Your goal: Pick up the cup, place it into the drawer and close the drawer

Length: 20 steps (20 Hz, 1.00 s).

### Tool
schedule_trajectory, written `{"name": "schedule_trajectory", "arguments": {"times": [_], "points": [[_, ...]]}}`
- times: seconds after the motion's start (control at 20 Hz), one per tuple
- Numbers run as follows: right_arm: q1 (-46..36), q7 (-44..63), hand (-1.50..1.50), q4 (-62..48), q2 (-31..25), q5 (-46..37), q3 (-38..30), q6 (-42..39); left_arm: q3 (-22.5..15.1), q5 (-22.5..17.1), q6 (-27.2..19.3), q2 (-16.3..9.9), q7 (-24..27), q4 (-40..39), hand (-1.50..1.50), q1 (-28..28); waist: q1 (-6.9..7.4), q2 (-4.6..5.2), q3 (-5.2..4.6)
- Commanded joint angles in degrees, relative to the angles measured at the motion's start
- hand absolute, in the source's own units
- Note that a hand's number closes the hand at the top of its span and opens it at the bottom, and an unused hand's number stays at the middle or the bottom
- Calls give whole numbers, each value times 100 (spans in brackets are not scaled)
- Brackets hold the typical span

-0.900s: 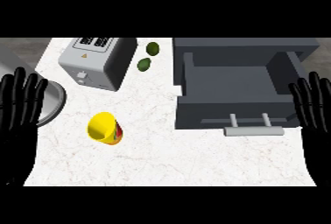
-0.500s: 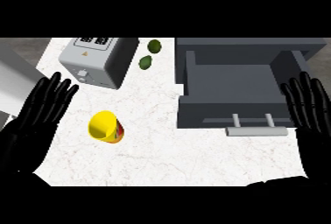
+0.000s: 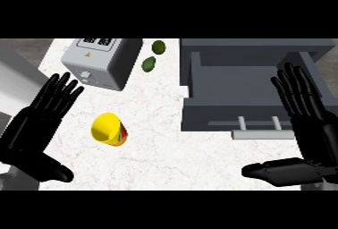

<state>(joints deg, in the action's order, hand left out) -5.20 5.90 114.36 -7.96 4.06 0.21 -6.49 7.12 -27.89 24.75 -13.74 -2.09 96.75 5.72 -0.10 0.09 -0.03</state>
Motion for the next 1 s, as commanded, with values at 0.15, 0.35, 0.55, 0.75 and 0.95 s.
{"name": "schedule_trajectory", "arguments": {"times": [0.15,0.35,0.55,0.75,0.95], "points": [[-740,-209,-150,-798,122,-151,-141,92,126,393,332,-21,421,-1201,-150,301,20,-3,2],[-1108,-234,-150,-1107,-33,-93,-346,-18,82,1078,320,-16,918,-2157,-150,604,5,5,1],[-670,-377,-150,-867,-53,-125,-304,-145,53,1728,362,64,1889,-2866,-150,360,-9,5,0],[-714,-26,-150,-487,-174,134,-443,-256,207,2105,429,-141,2687,-4089,-150,716,-28,0,-1],[-1171,-81,-150,-1019,-228,187,-653,-258,234,2247,383,-162,2899,-4800,-150,1122,-6,-3,1]]}}
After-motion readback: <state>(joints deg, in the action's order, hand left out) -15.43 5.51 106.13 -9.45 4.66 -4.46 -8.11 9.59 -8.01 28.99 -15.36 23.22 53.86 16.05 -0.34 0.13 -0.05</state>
